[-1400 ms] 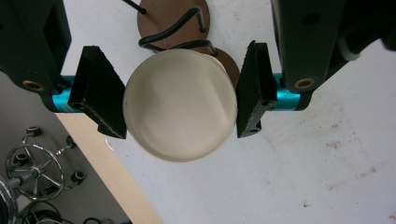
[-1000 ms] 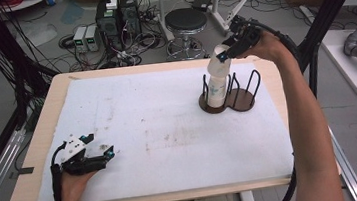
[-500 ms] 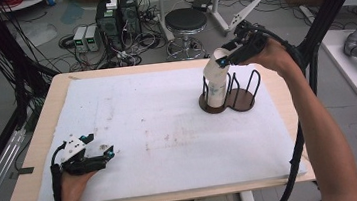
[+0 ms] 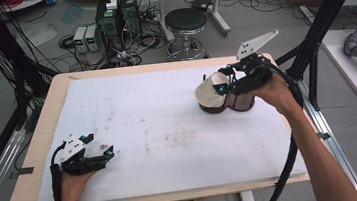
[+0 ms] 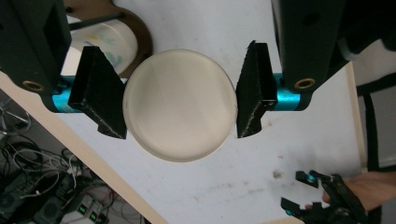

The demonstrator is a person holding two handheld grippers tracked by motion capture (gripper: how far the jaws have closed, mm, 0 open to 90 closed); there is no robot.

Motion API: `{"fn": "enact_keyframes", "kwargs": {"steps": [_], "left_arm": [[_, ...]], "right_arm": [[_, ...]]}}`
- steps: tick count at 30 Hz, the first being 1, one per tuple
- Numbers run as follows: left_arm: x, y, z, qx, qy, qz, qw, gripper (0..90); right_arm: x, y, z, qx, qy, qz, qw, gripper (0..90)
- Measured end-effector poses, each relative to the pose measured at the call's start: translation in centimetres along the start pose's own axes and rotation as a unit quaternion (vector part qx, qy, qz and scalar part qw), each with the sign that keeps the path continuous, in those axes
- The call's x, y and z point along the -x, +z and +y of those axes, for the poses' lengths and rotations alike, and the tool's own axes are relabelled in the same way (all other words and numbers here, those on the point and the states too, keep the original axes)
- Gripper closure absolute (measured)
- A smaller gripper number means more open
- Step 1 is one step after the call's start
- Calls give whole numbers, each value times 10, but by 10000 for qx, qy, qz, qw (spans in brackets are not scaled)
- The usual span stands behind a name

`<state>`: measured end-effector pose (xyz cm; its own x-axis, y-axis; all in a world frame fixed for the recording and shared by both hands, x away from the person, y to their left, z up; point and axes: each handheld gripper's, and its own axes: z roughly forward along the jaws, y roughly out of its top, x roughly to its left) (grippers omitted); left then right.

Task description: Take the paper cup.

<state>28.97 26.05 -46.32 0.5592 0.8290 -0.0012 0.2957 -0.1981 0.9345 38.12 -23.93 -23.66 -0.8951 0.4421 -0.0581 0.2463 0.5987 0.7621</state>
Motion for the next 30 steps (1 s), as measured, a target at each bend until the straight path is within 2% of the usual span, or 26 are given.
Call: {"fn": "enact_keyframes", "kwargs": {"steps": [3, 12, 17, 20, 21, 30], "left_arm": [[0, 0, 0, 3, 10, -7, 10000, 132], [0, 0, 0, 23, 6, -32, 10000, 132], [0, 0, 0, 15, 25, -32, 10000, 132], [0, 0, 0, 31, 8, -33, 10000, 132], [0, 0, 0, 28, 4, -37, 10000, 132], [-1, -1, 0, 47, -57, -40, 10000, 132]], "right_arm": [[-11, 6, -13, 241, 15, 44, 9997, 378], [-39, 22, -37, 635, 115, 185, 9977, 378], [-56, 36, -52, 890, 39, 346, 9954, 378], [-62, 44, -59, 963, 39, 360, 9947, 378], [-65, 49, -63, 1068, 63, 380, 9935, 378], [-72, 58, -70, 1272, 61, 375, 9911, 378]]}}
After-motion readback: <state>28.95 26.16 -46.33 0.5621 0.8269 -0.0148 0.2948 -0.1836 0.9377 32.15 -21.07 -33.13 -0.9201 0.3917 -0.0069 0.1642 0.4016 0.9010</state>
